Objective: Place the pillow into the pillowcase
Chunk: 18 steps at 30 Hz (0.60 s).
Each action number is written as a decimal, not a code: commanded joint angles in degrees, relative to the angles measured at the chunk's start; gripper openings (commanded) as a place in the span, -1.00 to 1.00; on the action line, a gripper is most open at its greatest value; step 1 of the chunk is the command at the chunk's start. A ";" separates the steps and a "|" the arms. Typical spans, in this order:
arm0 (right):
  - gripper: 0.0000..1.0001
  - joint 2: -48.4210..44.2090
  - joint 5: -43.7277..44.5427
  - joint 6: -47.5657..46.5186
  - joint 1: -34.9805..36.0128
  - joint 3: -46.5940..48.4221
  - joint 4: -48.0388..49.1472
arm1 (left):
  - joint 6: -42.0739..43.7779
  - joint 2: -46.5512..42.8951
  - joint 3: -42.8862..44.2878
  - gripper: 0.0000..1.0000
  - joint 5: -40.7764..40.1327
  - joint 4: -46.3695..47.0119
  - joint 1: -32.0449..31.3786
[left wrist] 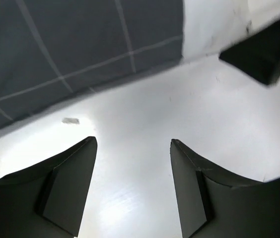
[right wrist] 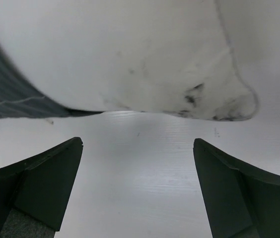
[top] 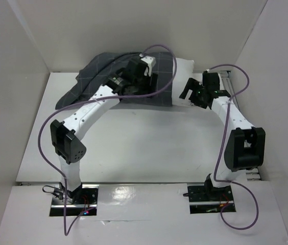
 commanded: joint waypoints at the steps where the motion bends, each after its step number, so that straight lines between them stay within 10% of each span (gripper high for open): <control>1: 1.00 -1.28 0.95 -0.59 -3.97 3.07 1.30 | 0.70 -0.04 1.15 0.47 -5.15 -0.75 -2.86; 11: 0.91 17.91 -7.82 2.23 -6.80 13.52 6.65 | -0.45 -0.47 0.62 0.45 -7.00 -1.89 -4.27; 12: 0.23 20.22 -10.81 3.28 -6.80 14.58 7.72 | -0.45 -0.47 0.62 0.45 -7.53 -1.89 -4.79; 15: -0.85 21.23 -19.71 5.57 -5.23 10.15 12.28 | -1.50 -0.47 1.94 0.47 -9.28 -3.64 -4.80; 18: -1.00 12.65 -17.17 6.19 -2.07 2.66 14.06 | -2.12 -0.47 3.96 0.47 -13.76 -5.93 -5.32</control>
